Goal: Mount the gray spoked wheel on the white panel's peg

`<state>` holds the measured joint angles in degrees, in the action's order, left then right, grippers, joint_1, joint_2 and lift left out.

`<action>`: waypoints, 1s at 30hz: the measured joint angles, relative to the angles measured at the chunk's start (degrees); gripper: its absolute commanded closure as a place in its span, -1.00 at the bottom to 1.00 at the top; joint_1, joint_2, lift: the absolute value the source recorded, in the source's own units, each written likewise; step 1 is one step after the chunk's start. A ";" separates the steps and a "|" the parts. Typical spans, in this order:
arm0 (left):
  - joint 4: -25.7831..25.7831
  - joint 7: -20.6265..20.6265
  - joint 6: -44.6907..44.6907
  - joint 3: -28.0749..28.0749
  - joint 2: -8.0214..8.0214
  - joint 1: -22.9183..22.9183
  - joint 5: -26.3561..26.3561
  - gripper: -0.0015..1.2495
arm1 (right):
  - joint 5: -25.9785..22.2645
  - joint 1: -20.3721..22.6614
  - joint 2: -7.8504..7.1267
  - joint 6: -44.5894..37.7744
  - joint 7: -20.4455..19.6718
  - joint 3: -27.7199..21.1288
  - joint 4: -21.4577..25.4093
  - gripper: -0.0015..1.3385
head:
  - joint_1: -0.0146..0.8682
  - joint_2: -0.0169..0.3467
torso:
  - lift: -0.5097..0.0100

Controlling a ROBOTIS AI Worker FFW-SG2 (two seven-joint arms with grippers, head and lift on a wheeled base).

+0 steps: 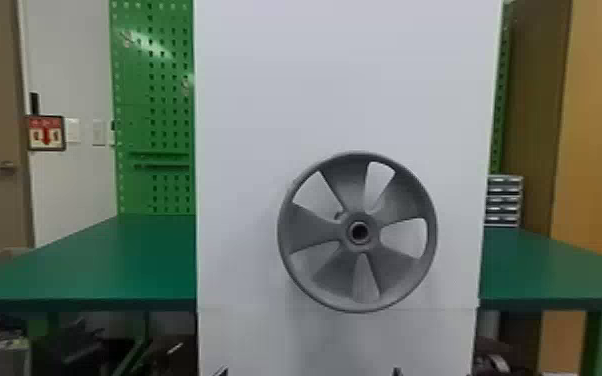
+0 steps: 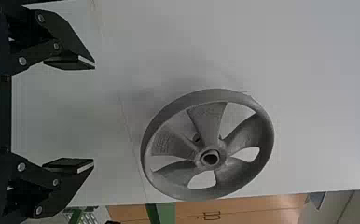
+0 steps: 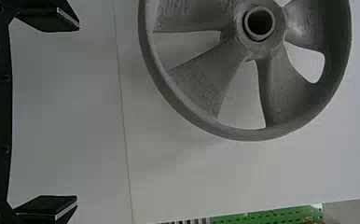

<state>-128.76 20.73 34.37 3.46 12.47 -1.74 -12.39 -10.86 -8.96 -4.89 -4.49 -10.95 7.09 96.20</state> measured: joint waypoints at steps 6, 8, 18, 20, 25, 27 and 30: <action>0.01 0.00 -0.27 -0.14 -0.43 0.20 0.36 -0.19 | 0.05 3.42 0.50 5.82 2.44 -0.55 -3.86 -1.00 | -0.69 -0.95 | -0.60; 0.04 0.00 -0.39 -0.21 -0.50 0.23 0.38 -0.19 | 0.11 4.31 0.62 7.12 2.84 -0.57 -5.05 -1.00 | -0.69 -0.95 | -0.60; 0.24 0.01 -0.82 -0.11 -0.52 0.24 0.51 -0.19 | 3.14 8.00 2.12 16.09 6.81 -2.38 -12.05 -1.00 | -0.69 -0.95 | -0.60; 0.42 0.01 -1.05 -0.01 -0.52 0.24 0.51 -0.19 | 4.39 8.53 2.78 17.46 7.90 -3.37 -13.31 -1.00 | -0.69 -0.95 | -0.60; 0.82 0.01 -1.60 0.20 -0.52 0.14 0.40 -0.19 | 6.63 9.52 3.97 20.84 8.58 -5.31 -16.14 -1.00 | -0.69 -0.95 | -0.60; 0.91 0.01 -1.75 0.27 -0.52 0.06 0.41 -0.19 | 7.05 9.77 4.20 22.12 8.64 -5.82 -17.50 -1.00 | -0.69 -0.95 | -0.60; 0.96 0.01 -1.88 0.36 -0.53 0.00 0.48 -0.19 | 7.43 9.84 4.15 23.85 8.86 -6.06 -19.63 -1.00 | -0.69 -0.95 | -0.60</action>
<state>-127.80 20.74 32.49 3.82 11.95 -1.74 -11.91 -3.43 0.88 -0.74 19.36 -2.10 1.03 76.57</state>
